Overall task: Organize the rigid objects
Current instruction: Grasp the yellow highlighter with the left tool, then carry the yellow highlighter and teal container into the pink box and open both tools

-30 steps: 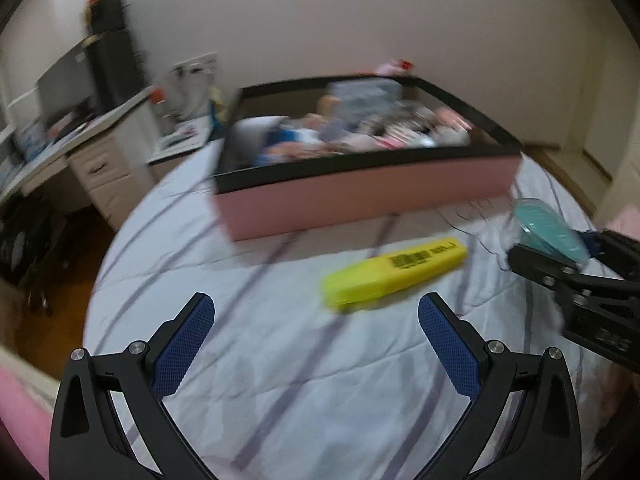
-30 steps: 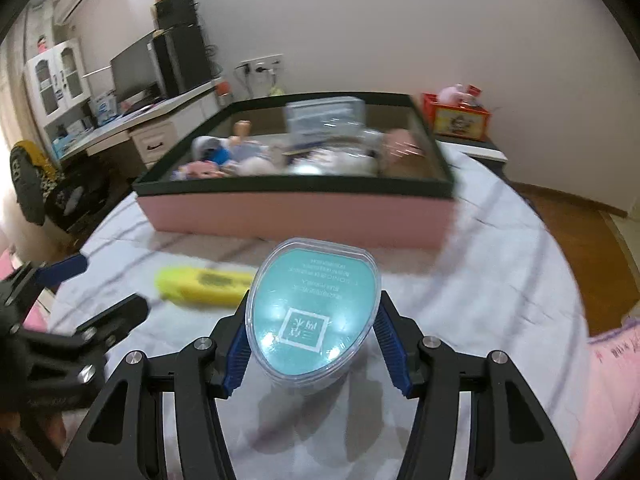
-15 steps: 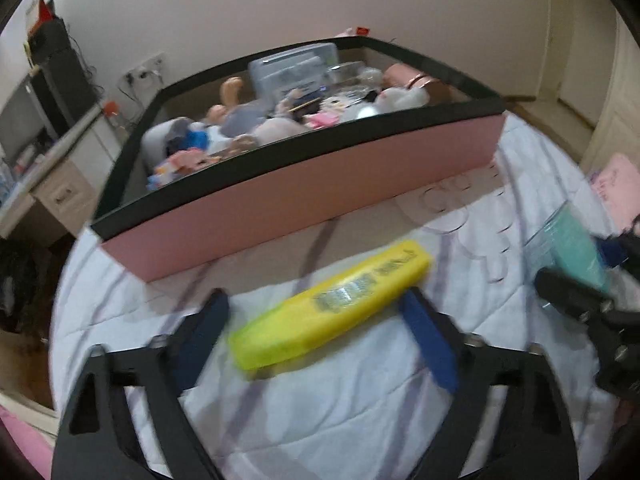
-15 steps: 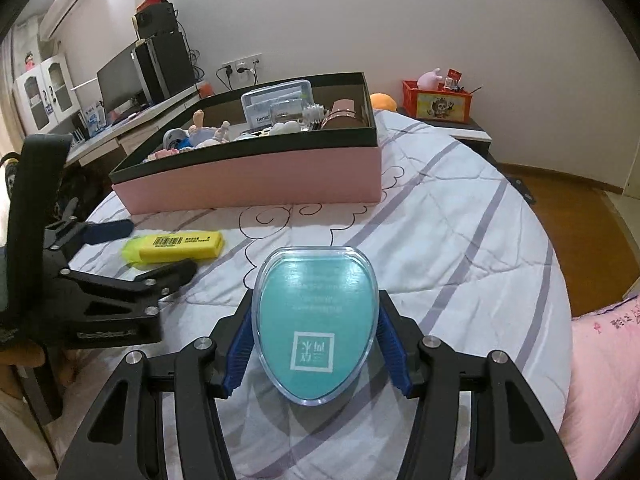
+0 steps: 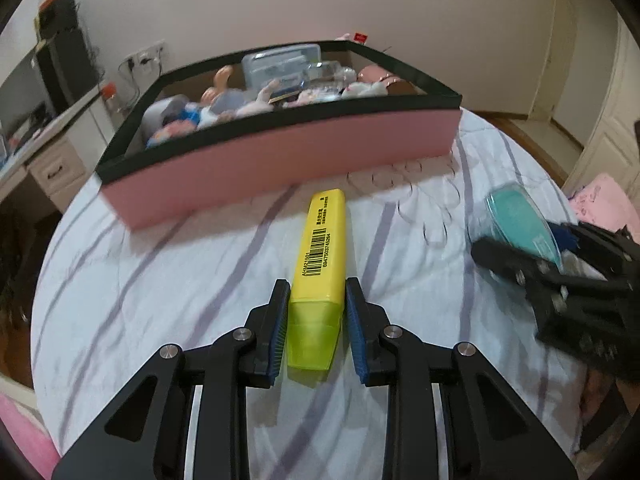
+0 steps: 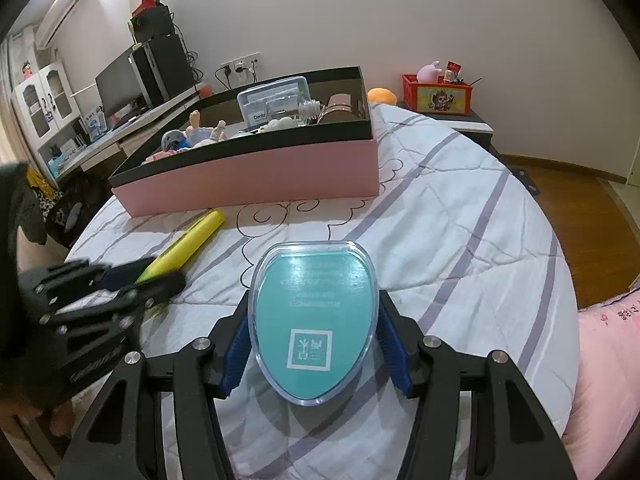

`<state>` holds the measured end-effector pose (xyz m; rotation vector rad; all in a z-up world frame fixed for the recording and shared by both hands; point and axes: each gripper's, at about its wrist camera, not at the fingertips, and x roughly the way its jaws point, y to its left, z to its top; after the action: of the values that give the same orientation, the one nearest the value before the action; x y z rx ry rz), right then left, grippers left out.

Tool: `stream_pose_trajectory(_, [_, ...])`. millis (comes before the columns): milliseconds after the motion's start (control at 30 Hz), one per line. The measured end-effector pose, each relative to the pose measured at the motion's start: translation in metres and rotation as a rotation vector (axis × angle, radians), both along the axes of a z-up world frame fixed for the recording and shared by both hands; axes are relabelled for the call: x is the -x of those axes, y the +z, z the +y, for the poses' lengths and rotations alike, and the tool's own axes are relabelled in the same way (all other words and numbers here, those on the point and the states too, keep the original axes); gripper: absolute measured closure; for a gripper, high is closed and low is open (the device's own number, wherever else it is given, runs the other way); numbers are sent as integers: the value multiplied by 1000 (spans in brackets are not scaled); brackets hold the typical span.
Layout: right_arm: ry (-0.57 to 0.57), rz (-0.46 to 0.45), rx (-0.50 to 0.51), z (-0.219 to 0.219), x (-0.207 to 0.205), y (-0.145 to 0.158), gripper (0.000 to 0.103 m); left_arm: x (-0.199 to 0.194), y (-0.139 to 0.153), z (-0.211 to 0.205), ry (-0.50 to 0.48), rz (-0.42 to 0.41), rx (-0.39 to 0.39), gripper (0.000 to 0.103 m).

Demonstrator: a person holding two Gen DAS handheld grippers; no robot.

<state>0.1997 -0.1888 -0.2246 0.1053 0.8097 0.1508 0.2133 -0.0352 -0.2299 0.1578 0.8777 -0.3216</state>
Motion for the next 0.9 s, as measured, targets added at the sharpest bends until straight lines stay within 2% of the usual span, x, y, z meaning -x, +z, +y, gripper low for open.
stream_pose_trajectory(133, [11, 7, 16, 6, 9, 0, 45, 25, 2, 14, 35, 5, 20, 76])
stream_pose_trajectory(267, [10, 5, 46, 12, 14, -1, 45, 22, -2, 16, 48, 4, 40, 73])
stream_pose_trajectory(333, [6, 11, 52, 13, 11, -2, 45, 15, -2, 13, 50, 3, 51, 67])
stream_pose_trajectory(367, [4, 12, 53, 13, 10, -2, 45, 13, -3, 12, 45, 12, 62, 60])
stream_pose_trajectory(433, [2, 15, 56, 13, 9, -2, 45, 7, -3, 10, 42, 17, 74, 57])
stream_pose_trajectory(467, [1, 14, 58, 13, 9, -2, 45, 5, -3, 8, 41, 15, 67, 58])
stream_pose_trajectory(533, [2, 14, 61, 13, 9, -2, 45, 6, -3, 7, 42, 8, 54, 74])
stream_pose_trajectory(567, [2, 14, 64, 13, 8, -2, 45, 7, -2, 7, 47, 3, 55, 77])
stream_pose_trajectory(700, [4, 10, 78, 15, 9, -2, 46, 12, 1, 14, 63, -16, 74, 77])
stream_pose_trajectory(900, [-13, -38, 53, 12, 18, 7, 47, 31, 26, 24, 114, -141, 91, 77])
